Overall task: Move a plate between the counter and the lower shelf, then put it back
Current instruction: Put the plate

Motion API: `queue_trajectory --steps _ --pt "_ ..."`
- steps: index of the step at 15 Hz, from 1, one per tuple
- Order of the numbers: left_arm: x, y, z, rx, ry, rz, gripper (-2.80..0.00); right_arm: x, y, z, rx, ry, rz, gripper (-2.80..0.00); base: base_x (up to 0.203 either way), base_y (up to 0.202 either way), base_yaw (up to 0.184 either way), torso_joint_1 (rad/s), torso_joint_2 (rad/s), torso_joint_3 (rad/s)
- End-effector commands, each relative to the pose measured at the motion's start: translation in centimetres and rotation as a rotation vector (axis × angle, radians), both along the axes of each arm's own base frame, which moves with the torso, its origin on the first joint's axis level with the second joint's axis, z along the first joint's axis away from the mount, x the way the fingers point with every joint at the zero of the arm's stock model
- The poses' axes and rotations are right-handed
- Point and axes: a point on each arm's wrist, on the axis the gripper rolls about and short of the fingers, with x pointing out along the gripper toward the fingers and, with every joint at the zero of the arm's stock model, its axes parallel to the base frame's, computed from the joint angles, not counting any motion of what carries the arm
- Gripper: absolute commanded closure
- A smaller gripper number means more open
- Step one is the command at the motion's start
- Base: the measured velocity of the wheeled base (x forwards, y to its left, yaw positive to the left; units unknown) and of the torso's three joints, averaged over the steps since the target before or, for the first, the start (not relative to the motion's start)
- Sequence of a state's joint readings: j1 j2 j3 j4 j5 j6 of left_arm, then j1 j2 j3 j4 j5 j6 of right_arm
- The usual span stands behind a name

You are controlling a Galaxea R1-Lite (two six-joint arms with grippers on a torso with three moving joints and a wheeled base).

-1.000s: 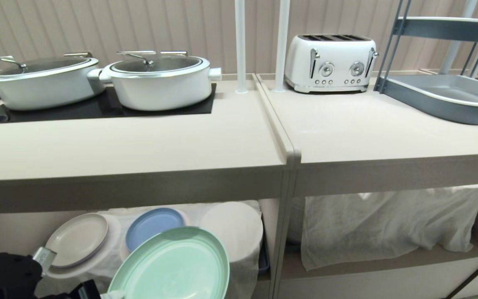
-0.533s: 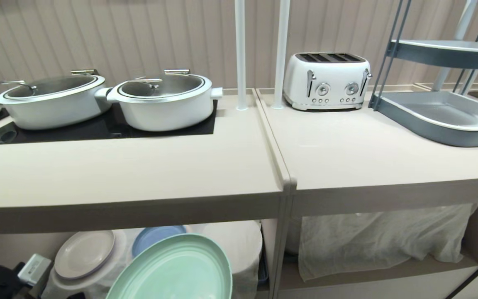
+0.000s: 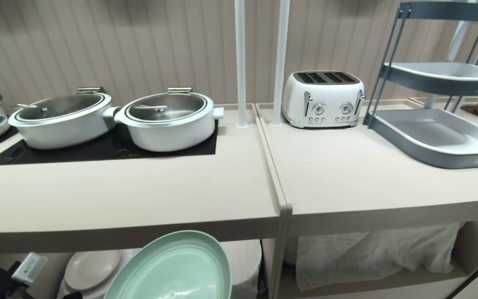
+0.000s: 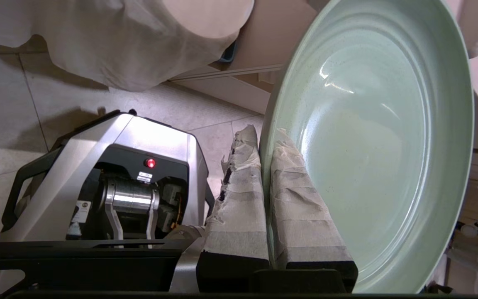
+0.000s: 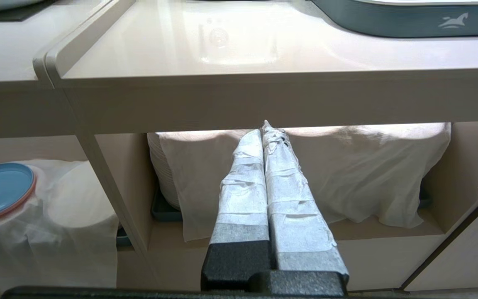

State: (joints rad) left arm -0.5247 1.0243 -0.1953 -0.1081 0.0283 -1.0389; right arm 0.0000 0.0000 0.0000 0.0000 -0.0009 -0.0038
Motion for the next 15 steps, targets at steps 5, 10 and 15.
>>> queue_trajectory --steps 5,10,15 --pt "0.08 -0.03 0.02 -0.005 0.001 0.005 0.0 0.0 0.0 0.0 -0.001 0.0 0.0 0.0 0.0 0.0 0.0 0.185 -0.37 -0.198" --pt "0.11 -0.03 0.02 -0.005 0.001 0.007 0.0 0.0 0.0 0.0 -0.001 0.0 0.001 0.0 0.0 0.0 0.0 0.162 -0.33 -0.176" --pt "0.18 -0.04 0.14 -0.006 -0.004 0.008 0.0 0.0 0.0 0.0 -0.001 0.0 -0.001 0.0 0.0 0.0 0.0 0.158 -0.32 -0.165"
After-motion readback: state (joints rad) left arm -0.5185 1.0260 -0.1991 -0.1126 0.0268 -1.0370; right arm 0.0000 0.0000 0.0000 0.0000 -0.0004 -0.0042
